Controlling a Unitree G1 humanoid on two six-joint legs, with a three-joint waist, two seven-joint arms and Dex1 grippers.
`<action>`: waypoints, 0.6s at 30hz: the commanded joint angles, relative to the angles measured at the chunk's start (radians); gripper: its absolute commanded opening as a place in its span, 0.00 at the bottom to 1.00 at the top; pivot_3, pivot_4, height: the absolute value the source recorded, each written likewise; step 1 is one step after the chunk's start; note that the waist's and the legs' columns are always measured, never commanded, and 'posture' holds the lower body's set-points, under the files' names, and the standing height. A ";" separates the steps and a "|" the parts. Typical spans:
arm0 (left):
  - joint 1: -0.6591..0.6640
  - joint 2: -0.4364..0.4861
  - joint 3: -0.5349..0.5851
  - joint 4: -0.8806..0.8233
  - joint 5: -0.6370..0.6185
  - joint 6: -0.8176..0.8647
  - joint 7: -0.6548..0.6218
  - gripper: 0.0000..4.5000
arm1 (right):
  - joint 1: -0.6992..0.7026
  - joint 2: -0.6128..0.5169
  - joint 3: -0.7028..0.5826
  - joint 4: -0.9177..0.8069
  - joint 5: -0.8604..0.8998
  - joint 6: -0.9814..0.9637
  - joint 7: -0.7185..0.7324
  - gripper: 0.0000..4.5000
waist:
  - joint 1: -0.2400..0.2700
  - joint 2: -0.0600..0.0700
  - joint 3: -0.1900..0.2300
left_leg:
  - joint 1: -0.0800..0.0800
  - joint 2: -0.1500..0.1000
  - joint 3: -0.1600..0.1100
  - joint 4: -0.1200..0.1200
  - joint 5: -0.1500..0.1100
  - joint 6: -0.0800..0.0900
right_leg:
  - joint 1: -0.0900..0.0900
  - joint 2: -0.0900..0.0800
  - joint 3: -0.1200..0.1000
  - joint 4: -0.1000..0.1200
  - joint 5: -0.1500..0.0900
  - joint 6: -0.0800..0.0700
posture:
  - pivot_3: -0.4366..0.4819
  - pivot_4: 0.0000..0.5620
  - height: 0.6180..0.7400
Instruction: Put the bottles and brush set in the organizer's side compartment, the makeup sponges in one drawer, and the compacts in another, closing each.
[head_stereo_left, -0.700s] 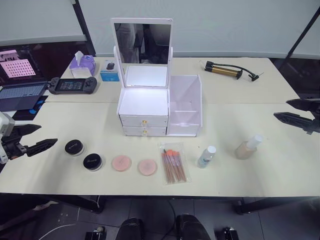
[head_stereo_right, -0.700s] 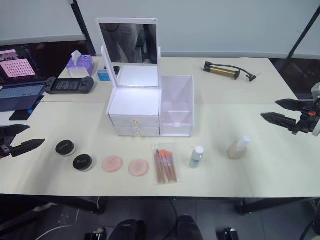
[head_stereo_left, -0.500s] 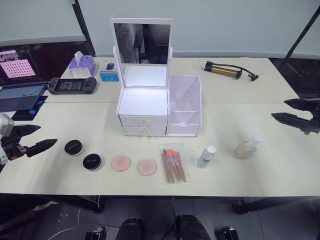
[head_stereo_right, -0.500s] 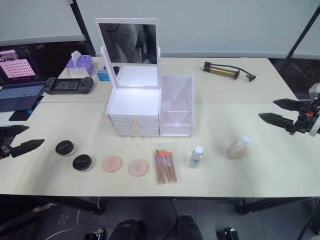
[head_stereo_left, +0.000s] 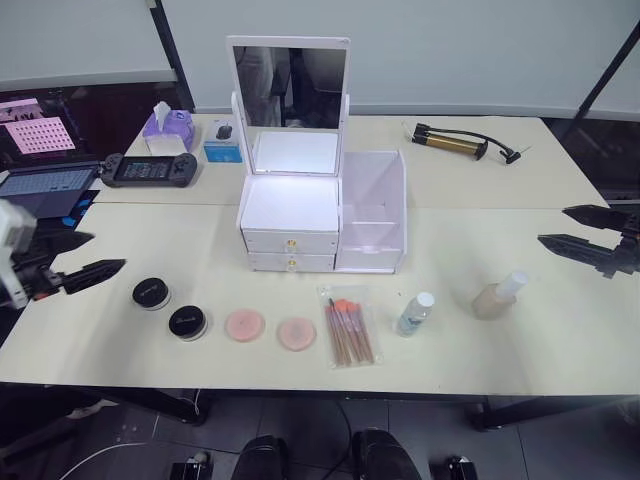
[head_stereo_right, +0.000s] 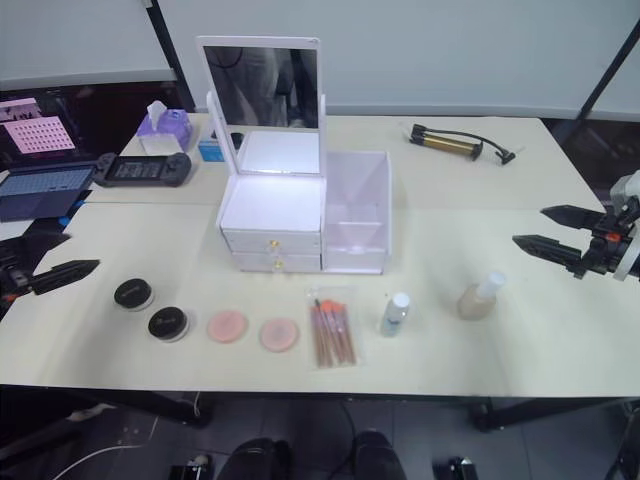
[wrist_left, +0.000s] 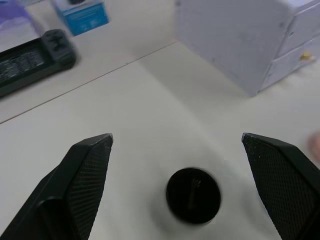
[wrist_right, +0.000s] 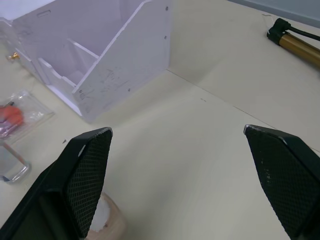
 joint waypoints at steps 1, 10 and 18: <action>-0.109 -0.010 -0.066 -0.123 -0.036 0.070 -0.012 0.99 | 0.061 -0.019 -0.075 -0.162 0.076 0.085 -0.008 1.00 | 0.003 0.000 0.000 | 0.000 0.000 0.000 0.001 0.000 0.000 | 0.000 0.000 0.000 0.001 0.000 0.000 | 0.48 0.27 0.93; -0.443 -0.188 -0.309 -0.283 -0.100 0.267 -0.046 0.99 | 0.383 0.010 -0.315 -0.575 0.183 0.284 -0.132 1.00 | 0.016 -0.001 -0.001 | -0.001 -0.003 -0.009 0.006 0.000 0.000 | 0.005 0.000 -0.002 0.002 -0.001 0.002 | 0.48 0.27 0.93; -0.628 -0.367 -0.497 -0.311 -0.069 0.306 -0.098 0.99 | 0.692 0.166 -0.610 -0.896 0.269 0.429 -0.273 1.00 | 0.017 -0.001 -0.001 | 0.000 -0.006 -0.022 0.008 0.000 0.001 | 0.015 0.000 -0.009 -0.003 -0.002 0.004 | 0.48 0.27 0.93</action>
